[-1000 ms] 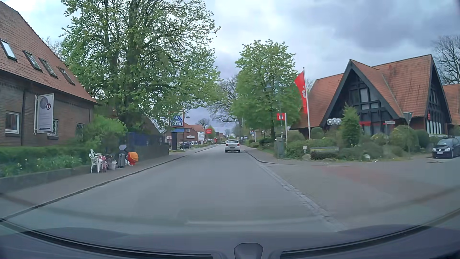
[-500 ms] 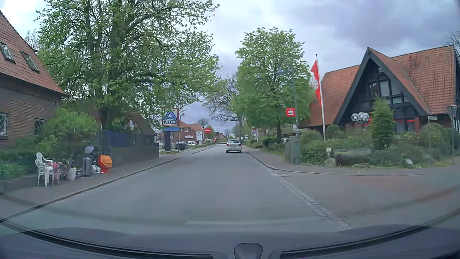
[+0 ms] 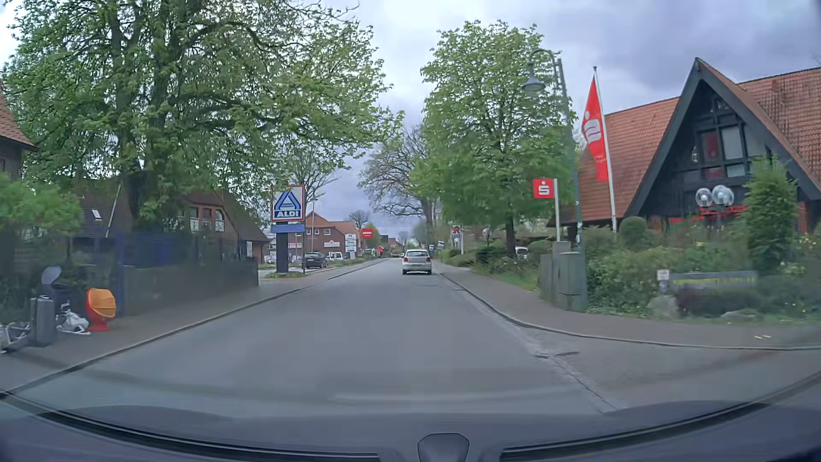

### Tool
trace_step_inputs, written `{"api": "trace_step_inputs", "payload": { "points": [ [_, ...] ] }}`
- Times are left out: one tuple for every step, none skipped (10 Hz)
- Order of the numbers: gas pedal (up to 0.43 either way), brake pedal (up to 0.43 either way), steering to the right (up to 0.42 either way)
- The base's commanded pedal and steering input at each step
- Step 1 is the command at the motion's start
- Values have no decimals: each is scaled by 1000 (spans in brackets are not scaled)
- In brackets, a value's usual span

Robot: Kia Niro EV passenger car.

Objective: Follow the waypoints while adhering to traffic rules and regulations

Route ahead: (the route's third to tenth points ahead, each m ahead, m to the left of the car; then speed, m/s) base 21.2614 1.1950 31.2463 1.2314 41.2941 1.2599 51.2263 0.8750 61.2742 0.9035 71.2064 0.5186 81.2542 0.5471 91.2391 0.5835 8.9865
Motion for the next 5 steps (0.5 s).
{"api": "trace_step_inputs", "payload": {
  "points": [
    [87,0,2],
    [87,0,2],
    [79,0,2],
    [79,0,2],
    [67,0,2]
  ]
}}
